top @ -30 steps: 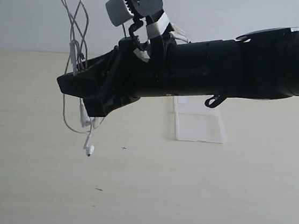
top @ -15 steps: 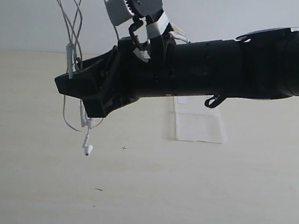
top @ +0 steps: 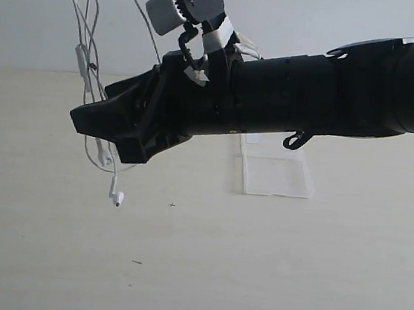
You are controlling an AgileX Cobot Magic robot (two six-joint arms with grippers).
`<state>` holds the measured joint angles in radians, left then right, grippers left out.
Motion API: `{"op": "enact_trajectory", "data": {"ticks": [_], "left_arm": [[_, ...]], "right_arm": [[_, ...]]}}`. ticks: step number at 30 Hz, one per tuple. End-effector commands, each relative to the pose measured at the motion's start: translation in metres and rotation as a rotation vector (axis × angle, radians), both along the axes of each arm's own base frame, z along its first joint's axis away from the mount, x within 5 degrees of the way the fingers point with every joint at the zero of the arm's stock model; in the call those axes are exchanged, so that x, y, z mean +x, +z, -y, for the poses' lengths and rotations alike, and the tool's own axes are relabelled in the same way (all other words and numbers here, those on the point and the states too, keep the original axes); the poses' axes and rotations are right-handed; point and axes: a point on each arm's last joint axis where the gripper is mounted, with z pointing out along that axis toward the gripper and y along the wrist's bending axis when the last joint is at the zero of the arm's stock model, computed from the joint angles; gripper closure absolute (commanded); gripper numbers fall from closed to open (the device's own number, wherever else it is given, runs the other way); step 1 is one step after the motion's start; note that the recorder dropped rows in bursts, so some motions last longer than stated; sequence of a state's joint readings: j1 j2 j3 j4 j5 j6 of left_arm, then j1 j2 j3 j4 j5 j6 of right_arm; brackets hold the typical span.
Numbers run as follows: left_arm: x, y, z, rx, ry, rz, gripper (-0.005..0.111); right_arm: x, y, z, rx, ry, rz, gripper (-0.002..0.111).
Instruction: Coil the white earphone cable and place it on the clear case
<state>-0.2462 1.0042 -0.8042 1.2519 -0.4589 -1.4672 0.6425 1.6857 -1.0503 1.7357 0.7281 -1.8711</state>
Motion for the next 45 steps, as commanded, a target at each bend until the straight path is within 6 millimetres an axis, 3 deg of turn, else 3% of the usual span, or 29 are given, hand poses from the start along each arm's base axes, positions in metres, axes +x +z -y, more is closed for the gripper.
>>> {"op": "enact_trajectory", "data": {"ticks": [1,11,14,21,31,39,45], "left_arm": [[0.001,0.004,-0.001,-0.032,0.012,-0.005,0.107],[0.004,0.003,-0.004,-0.034,0.064,-0.013,0.107],[0.004,0.003,-0.005,-0.017,0.077,-0.008,0.107],[0.013,-0.005,-0.019,0.066,0.254,-0.044,0.107],[0.015,-0.002,-0.02,0.052,0.274,-0.046,0.107],[0.028,0.009,-0.025,0.128,0.359,-0.019,0.107],[0.052,-0.008,-0.021,0.2,0.375,-0.073,0.107]], "right_arm": [[0.001,0.002,0.0,0.007,-0.006,0.005,0.047],[0.009,-0.003,0.003,-0.041,-0.1,0.001,0.047],[0.014,-0.005,0.006,-0.074,-0.155,0.012,0.041],[0.011,-0.003,0.004,-0.039,-0.134,-0.047,0.037],[0.008,-0.004,0.001,-0.028,-0.14,-0.103,0.033],[0.011,0.018,-0.021,-0.065,-0.241,0.037,0.031],[0.022,0.03,-0.021,-0.071,-0.357,0.064,0.031]]}}
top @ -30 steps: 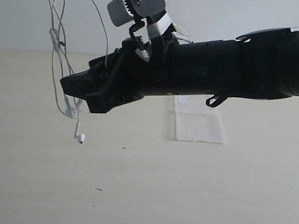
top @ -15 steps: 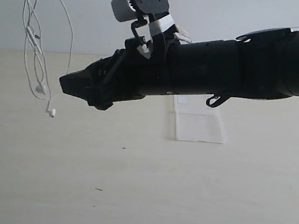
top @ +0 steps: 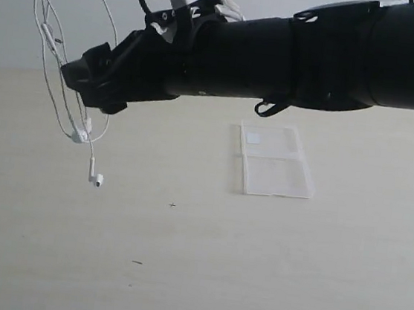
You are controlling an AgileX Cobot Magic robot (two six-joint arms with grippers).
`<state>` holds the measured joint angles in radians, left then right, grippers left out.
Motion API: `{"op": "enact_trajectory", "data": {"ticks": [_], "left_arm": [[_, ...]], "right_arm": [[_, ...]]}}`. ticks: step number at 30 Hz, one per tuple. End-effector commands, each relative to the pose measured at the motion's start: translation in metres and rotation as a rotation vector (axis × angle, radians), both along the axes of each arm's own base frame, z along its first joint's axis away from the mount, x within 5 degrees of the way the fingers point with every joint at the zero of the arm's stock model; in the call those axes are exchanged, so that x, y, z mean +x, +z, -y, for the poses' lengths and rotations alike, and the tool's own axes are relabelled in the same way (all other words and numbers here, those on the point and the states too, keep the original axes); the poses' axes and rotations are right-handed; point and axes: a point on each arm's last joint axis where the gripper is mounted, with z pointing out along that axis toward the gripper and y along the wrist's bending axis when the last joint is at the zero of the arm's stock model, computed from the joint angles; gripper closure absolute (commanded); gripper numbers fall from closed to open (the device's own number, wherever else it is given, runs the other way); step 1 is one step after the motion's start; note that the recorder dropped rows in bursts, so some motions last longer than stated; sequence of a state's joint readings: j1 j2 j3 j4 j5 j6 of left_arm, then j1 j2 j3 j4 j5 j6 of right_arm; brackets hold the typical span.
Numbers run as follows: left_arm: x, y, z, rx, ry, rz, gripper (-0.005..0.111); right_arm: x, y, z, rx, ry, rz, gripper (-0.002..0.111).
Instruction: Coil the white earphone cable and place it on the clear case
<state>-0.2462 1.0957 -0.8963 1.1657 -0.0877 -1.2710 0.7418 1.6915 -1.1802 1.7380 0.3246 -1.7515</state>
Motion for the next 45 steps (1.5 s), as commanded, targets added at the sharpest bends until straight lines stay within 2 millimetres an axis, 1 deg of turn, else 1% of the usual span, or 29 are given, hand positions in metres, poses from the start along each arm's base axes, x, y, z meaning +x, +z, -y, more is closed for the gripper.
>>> {"op": "enact_trajectory", "data": {"ticks": [1,3,7,11,15,16,22,25,31,35,45], "left_arm": [[0.016,-0.008,0.001,0.034,0.034,-0.043,0.107],[0.02,-0.008,0.002,0.036,0.033,-0.045,0.107],[0.026,-0.001,0.005,0.022,0.015,-0.026,0.107],[0.027,0.001,0.012,0.013,-0.049,-0.001,0.107],[0.03,-0.002,0.013,0.114,-0.067,0.029,0.107],[0.03,-0.003,0.014,0.107,-0.068,0.025,0.107],[0.031,-0.002,0.014,0.081,-0.071,0.025,0.107],[0.031,-0.002,0.014,0.076,-0.068,0.027,0.107],[0.031,-0.001,0.015,0.069,-0.076,0.032,0.107],[0.032,-0.002,0.013,0.1,-0.05,0.036,0.107],[0.03,0.002,0.015,0.034,-0.077,0.053,0.107]], "right_arm": [[0.006,0.006,0.001,-0.002,-0.064,0.014,0.031],[0.006,0.006,0.001,-0.003,-0.068,0.016,0.031],[0.009,0.003,0.001,-0.013,-0.088,0.008,0.031],[0.012,-0.007,-0.002,-0.026,-0.089,-0.018,0.031],[0.015,-0.017,-0.005,-0.031,-0.103,-0.054,0.031],[0.017,-0.017,-0.006,-0.031,-0.103,-0.054,0.031],[0.025,-0.01,-0.013,-0.01,-0.105,-0.032,0.031],[0.027,-0.01,-0.014,-0.01,-0.111,-0.029,0.031],[0.029,-0.01,-0.013,-0.023,-0.142,-0.023,0.031],[0.029,-0.01,-0.013,-0.023,-0.142,-0.023,0.031],[0.035,-0.012,-0.007,-0.06,-0.223,-0.005,0.031]]}}
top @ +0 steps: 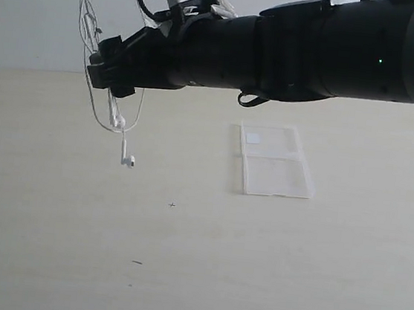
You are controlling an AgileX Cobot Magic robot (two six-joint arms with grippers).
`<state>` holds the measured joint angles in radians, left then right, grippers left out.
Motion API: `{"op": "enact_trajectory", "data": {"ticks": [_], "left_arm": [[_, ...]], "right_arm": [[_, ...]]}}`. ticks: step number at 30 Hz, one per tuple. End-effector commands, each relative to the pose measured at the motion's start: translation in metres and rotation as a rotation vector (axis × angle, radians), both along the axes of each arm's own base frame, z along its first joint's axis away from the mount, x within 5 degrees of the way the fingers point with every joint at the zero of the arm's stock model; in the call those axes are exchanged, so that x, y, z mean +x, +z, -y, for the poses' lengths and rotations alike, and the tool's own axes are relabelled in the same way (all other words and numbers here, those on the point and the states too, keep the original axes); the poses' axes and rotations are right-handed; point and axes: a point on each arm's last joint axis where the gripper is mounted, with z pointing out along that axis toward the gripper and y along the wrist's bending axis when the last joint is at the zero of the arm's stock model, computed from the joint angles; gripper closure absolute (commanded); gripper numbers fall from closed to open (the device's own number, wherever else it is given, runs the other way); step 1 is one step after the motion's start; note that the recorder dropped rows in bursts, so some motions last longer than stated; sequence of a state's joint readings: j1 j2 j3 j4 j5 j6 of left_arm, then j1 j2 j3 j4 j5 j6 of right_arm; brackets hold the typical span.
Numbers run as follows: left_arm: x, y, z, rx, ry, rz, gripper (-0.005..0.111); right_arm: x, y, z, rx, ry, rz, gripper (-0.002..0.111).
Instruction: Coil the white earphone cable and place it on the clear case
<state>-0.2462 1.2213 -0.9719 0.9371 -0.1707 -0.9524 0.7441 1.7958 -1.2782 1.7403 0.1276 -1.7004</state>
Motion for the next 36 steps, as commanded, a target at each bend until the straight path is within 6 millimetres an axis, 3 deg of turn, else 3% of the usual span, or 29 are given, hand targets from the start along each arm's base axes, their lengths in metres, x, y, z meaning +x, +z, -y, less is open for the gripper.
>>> {"op": "enact_trajectory", "data": {"ticks": [1,11,28,33,36], "left_arm": [[-0.001,0.003,0.002,-0.037,-0.017,0.007,0.107],[-0.006,0.01,0.014,-0.094,-0.122,0.055,0.107],[-0.006,0.01,0.014,-0.094,-0.117,0.057,0.107],[-0.006,0.012,0.015,-0.132,-0.133,0.065,0.107],[-0.005,0.01,0.013,-0.115,-0.108,0.052,0.107]], "right_arm": [[0.002,0.003,0.001,-0.004,-0.028,0.011,0.031],[0.005,0.012,-0.014,0.061,0.064,0.021,0.031],[0.006,0.013,-0.014,0.061,0.058,0.025,0.031],[0.006,0.014,-0.015,0.068,0.069,0.022,0.054],[0.004,0.014,-0.016,0.079,0.094,0.018,0.041]]}}
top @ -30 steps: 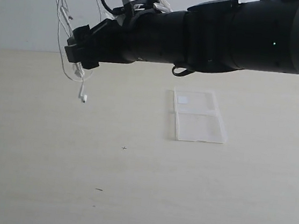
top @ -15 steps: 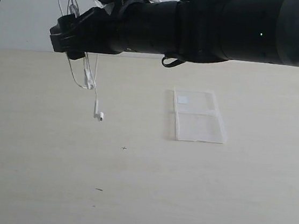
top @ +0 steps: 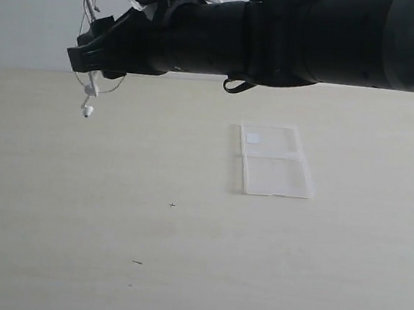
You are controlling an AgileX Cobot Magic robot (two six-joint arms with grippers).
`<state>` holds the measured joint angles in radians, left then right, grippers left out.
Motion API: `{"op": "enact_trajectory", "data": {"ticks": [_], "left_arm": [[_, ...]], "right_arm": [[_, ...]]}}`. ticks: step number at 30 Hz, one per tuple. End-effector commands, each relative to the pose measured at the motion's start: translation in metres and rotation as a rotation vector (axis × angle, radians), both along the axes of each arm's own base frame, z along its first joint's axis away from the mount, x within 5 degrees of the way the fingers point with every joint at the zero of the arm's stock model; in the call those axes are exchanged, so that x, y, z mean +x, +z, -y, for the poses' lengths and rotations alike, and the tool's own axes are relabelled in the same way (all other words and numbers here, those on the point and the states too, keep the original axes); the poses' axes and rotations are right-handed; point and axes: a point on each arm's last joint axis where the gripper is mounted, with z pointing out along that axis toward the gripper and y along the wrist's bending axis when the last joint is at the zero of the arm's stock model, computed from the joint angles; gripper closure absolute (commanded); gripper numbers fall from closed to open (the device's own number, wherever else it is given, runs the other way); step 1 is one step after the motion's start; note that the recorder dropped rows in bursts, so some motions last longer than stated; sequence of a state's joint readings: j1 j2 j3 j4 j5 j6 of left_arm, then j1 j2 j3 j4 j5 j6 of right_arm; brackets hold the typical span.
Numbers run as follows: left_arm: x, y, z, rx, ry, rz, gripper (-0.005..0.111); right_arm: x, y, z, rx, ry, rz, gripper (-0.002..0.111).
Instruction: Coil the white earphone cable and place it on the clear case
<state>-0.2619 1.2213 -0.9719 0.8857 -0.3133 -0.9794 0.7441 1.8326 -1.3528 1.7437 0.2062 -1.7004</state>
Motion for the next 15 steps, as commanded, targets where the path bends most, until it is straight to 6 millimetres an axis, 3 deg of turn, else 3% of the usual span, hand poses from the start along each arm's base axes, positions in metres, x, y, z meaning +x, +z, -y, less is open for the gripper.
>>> {"op": "enact_trajectory", "data": {"ticks": [1,4,6,7,8,9,15], "left_arm": [[0.0,0.001,0.0,-0.001,0.014,-0.008,0.107],[-0.003,0.004,0.006,-0.049,-0.042,0.007,0.107],[-0.01,0.006,0.021,-0.044,-0.118,0.037,0.107],[-0.01,0.004,0.024,-0.005,-0.106,0.041,0.107],[-0.008,0.003,0.022,0.002,-0.074,0.026,0.107],[-0.006,0.0,0.018,0.018,-0.027,0.0,0.107],[0.002,-0.003,-0.002,0.044,0.09,-0.032,0.107]], "right_arm": [[-0.002,0.004,-0.002,0.019,0.025,0.004,0.032],[0.001,0.004,0.0,0.005,-0.012,0.007,0.031],[0.006,0.005,-0.001,0.016,-0.046,-0.003,0.048],[0.006,0.007,-0.003,0.042,-0.042,-0.025,0.079],[0.004,0.007,-0.004,0.058,-0.021,-0.037,0.1],[0.003,0.007,-0.005,0.063,-0.011,-0.04,0.106],[0.004,0.007,-0.004,0.074,-0.029,-0.06,0.108]]}}
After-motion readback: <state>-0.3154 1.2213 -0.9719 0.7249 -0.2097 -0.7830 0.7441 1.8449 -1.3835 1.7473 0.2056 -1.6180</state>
